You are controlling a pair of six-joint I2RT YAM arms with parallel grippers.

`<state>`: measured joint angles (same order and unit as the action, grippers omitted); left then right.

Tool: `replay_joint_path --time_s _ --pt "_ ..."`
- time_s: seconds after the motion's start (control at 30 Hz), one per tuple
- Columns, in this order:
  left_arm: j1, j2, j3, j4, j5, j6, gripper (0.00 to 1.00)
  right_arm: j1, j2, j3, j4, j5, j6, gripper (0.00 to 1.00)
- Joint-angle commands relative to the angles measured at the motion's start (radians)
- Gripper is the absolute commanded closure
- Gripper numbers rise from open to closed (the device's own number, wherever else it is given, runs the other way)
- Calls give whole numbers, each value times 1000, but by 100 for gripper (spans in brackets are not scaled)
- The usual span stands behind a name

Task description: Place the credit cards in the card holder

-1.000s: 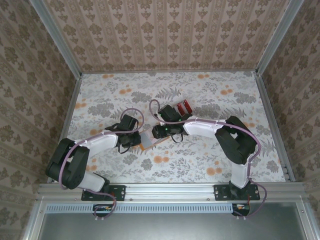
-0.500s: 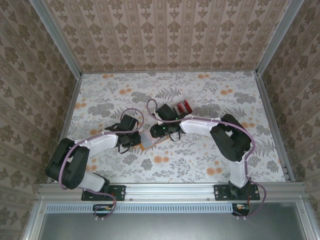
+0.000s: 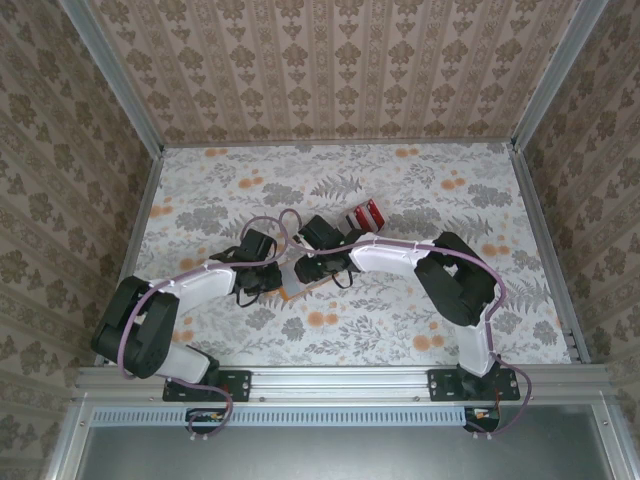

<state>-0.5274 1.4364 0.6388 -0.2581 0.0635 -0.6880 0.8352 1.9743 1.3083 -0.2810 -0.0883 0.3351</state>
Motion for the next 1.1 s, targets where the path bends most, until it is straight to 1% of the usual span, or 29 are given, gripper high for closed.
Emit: replay_joint_path --time_s 0.0,0.13,0.33,0.5,0.7,0.87,1.07 --pt "12 27 -19 -37 -14 2 86 28 33 21 -83 4 -15 58" --pt "12 24 -20 -41 -15 2 86 42 42 36 -86 -4 -16 58" --pt "12 4 -36 -40 -22 -4 86 49 56 49 -63 -58 -5 58" --pt "12 -2 -46 -36 -23 -7 86 49 92 87 -51 -83 -6 58" --pt "12 -11 -53 -38 -28 -7 86 48 127 129 -41 -144 4 58" --pt "18 -34 -50 -56 -31 -7 86 37 93 101 -35 -162 10 58" --pt "29 -133 -9 -136 -57 8 79 -2 -11 35 -36 -145 14 58"
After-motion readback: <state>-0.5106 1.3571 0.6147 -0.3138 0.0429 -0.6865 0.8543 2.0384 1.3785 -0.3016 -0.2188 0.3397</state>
